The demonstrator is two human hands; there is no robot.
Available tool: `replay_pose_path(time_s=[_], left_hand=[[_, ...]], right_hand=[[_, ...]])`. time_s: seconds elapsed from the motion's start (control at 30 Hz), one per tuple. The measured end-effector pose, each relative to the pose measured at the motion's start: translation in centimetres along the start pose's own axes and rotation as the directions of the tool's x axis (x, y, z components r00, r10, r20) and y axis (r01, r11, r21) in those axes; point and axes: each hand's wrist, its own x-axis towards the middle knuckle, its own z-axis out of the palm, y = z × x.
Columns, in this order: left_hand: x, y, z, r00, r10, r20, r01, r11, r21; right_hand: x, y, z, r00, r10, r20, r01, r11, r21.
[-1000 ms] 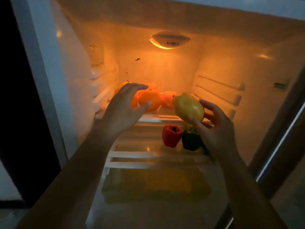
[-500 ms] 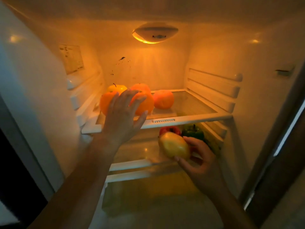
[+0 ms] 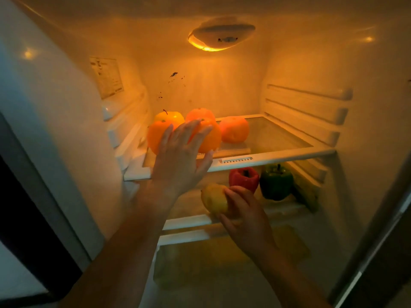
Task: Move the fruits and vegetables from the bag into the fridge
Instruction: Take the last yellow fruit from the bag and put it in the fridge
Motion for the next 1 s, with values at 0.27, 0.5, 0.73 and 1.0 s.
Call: replay_pose_path(time_s=[0.27, 0.5, 0.73, 1.0], left_hand=[[0.0, 0.2, 0.1, 1.000, -0.003, 0.016, 0.003, 0.999, 0.044], [-0.1, 0.2, 0.1, 0.999, -0.007, 0.044, 0.005, 0.999, 0.044], [-0.1, 0.1, 0.2, 0.999, -0.004, 0.039, 0.002, 0.999, 0.049], [-1.5, 0.6, -1.7, 0.992, 0.054, -0.111, -0.067, 0.991, -0.119]], right_hand=[[0.7, 0.3, 0.0, 0.999, -0.040, -0.025, 0.040, 0.999, 0.019], [-0.1, 1.0, 0.4, 0.999, -0.035, -0.004, 0.035, 0.999, 0.007], [1.1, 0.5, 0.8, 0.993, -0.119, 0.002, 0.119, 0.993, 0.004], [0.6, 0.8, -0.9, 0.993, -0.103, -0.050, 0.106, 0.993, 0.048]])
